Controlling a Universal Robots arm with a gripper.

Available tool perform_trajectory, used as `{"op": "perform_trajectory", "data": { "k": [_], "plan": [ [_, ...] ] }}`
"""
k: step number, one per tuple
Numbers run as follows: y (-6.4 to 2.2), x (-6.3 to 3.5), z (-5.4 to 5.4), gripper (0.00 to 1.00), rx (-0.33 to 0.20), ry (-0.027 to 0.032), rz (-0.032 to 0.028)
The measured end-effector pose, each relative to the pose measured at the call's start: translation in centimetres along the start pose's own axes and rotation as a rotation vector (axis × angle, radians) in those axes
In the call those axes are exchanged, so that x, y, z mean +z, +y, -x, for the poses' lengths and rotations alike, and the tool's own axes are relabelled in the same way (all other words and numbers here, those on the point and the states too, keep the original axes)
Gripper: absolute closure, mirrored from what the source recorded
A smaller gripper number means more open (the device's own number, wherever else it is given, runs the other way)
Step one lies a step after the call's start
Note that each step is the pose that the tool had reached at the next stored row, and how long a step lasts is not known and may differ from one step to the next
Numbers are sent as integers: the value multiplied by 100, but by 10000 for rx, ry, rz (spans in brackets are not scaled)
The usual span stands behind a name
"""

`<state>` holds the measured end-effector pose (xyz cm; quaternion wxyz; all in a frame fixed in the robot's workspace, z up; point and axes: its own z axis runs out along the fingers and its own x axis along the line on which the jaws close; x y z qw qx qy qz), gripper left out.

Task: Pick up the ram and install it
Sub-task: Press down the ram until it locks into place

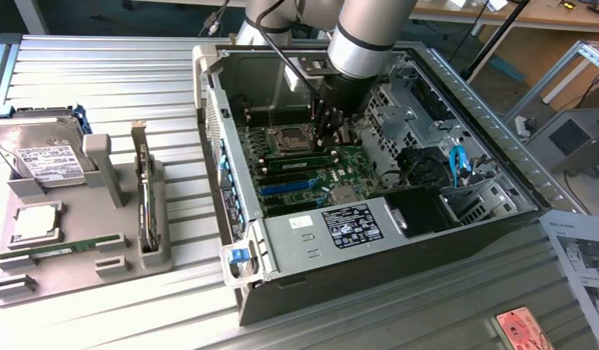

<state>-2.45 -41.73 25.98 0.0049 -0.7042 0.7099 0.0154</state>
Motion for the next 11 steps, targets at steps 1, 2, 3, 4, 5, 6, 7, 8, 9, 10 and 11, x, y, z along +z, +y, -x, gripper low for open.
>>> {"op": "perform_trajectory", "data": {
  "k": [1, 2, 3, 4, 5, 6, 7, 8, 9, 10, 11],
  "plan": [
    [16, 1, 0, 89, 0, 0, 0],
    [53, 2, -1, 89, 0, 0, -1],
    [100, 4, -1, 89, 1, 1, 0],
    [123, 4, -1, 89, 0, 1, 0],
    [146, 5, -2, 89, -1, 0, 0],
    [170, 6, -2, 89, -1, 0, 0],
    [193, 7, -2, 89, -1, 0, 0],
    [218, 8, -2, 89, 0, 0, 0],
    [237, 8, -2, 89, 0, 0, 0],
    [259, 9, -2, 89, 0, 0, 0],
    [266, 9, -2, 89, 0, 1, 0]
  ]
}}
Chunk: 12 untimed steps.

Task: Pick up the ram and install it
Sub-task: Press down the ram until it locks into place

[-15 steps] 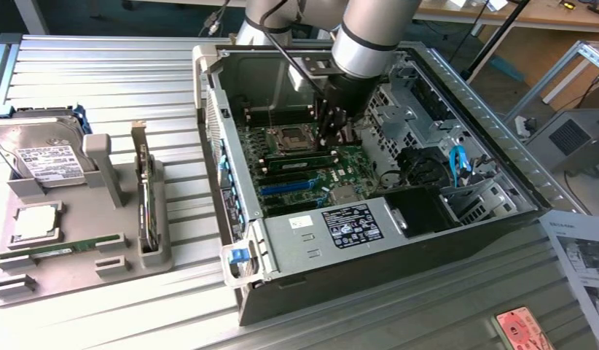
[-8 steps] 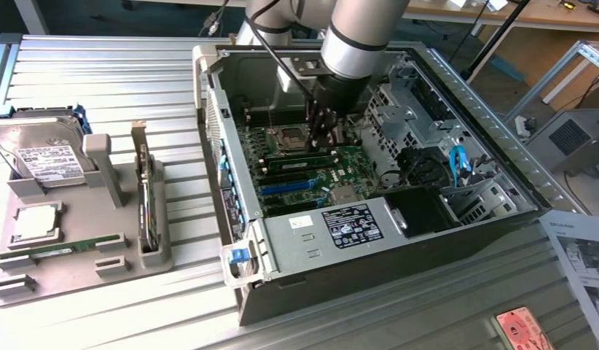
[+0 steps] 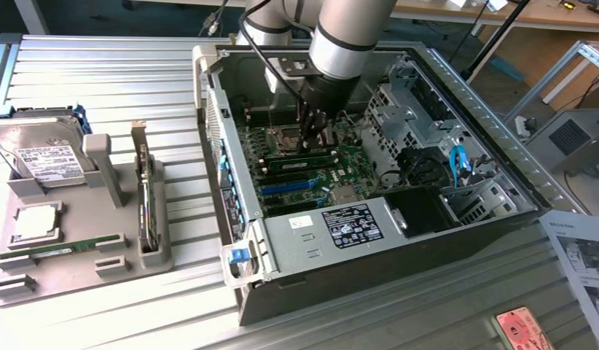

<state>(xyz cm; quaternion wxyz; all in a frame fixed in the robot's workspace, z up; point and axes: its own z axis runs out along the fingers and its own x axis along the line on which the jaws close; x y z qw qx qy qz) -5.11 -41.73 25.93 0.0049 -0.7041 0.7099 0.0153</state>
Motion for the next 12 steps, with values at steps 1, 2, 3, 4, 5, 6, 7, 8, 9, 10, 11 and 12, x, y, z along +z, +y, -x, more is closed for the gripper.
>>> {"op": "perform_trajectory", "data": {
  "k": [1, 2, 3, 4, 5, 6, 7, 8, 9, 10, 11, 12],
  "plan": [
    [0, 0, 0, 89, 0, 1, 0],
    [0, 0, 0, 89, 0, 0, 0],
    [0, 0, 0, 89, 0, 0, 0],
    [0, 0, 0, 89, -1, 0, 0],
    [1, 0, 0, 89, -2, 0, 0],
    [11, 1, -1, 89, -1, -1, -1],
    [26, 1, -1, 89, -1, 0, 0],
    [36, 1, -1, 89, -1, 0, 0],
    [38, 1, 0, 89, -1, 0, 0],
    [38, 1, 0, 89, -1, 0, 0],
    [38, 1, 0, 89, -1, 0, 0],
    [45, 5, -1, 89, 1, -2, -1]
  ]
}}
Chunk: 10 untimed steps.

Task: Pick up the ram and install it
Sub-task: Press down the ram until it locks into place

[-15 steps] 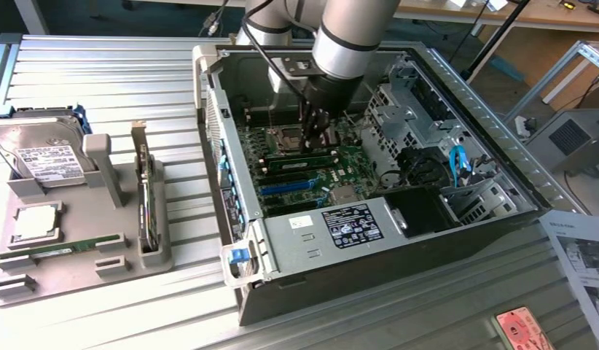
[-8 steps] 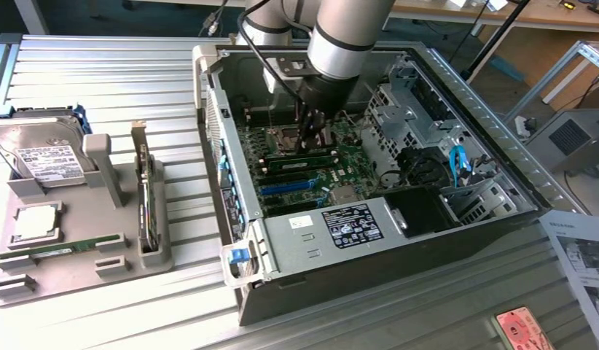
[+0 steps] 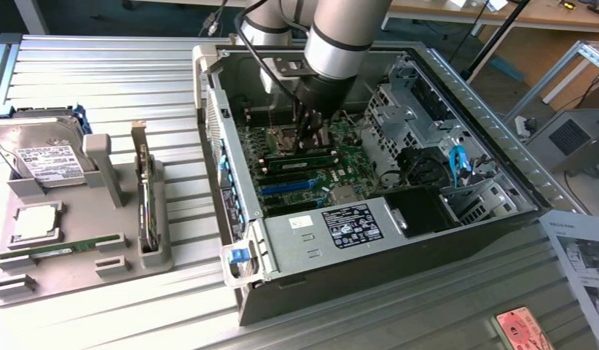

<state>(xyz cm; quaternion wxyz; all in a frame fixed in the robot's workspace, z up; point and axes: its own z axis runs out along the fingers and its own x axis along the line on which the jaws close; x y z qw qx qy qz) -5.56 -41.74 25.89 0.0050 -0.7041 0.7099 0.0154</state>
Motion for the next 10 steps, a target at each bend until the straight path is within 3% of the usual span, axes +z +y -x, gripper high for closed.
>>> {"op": "perform_trajectory", "data": {
  "k": [10],
  "plan": [
    [2, 104, -4, 89, 1, 2, 66]
  ]
}}
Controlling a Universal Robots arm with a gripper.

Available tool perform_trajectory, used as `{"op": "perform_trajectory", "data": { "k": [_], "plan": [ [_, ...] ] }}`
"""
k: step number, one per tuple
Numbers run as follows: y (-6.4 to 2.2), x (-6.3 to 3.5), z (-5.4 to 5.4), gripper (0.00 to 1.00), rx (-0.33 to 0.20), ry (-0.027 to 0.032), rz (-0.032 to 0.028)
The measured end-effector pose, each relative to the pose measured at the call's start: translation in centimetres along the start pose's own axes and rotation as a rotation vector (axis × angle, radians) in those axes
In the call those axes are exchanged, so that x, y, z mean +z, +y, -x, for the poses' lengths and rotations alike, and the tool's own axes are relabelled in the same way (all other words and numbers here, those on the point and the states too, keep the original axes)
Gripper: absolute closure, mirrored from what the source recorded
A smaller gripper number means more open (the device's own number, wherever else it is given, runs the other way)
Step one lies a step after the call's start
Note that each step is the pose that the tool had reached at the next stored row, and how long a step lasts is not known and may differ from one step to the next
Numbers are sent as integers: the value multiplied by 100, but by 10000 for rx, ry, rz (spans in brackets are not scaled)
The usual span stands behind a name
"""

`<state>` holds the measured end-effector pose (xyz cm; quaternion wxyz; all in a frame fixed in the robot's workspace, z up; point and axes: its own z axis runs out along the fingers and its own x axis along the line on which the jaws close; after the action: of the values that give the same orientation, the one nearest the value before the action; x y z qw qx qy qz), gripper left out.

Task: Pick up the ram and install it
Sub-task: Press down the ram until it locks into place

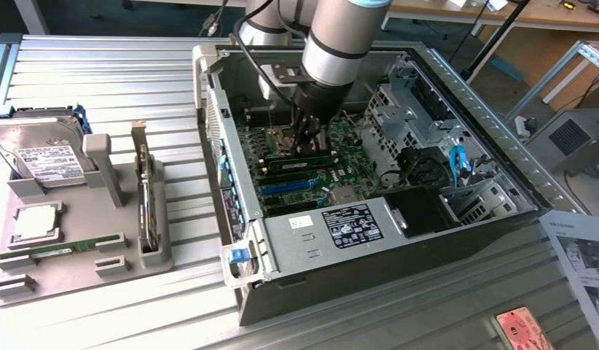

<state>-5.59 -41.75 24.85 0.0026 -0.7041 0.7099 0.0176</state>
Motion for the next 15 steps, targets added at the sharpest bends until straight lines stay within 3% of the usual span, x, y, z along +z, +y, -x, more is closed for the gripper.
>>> {"op": "perform_trajectory", "data": {
  "k": [8, 15],
  "plan": [
    [-2, 80, -7, 89, 1, 0, 32],
    [-2, 87, -7, 89, 1, 0, 34]
  ]
}}
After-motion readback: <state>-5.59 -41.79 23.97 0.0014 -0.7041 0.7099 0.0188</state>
